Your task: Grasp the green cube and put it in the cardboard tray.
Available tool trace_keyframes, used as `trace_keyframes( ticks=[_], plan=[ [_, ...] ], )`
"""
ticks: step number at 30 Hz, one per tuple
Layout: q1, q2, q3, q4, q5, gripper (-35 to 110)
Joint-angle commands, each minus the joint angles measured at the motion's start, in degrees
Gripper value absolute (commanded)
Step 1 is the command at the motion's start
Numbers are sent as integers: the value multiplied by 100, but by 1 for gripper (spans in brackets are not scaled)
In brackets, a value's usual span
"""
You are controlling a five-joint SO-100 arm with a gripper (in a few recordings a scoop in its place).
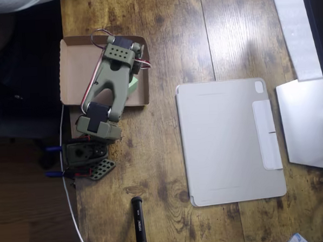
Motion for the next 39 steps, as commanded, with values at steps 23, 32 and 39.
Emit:
trace_keyframes(
  ticks=[23,32,39],
  plan=[
    [2874,378,-1564,88,-396,14],
    [4482,-729,-2162,1582,1107,0],
    [4904,-378,-1310,1731,1134,0]
  ],
)
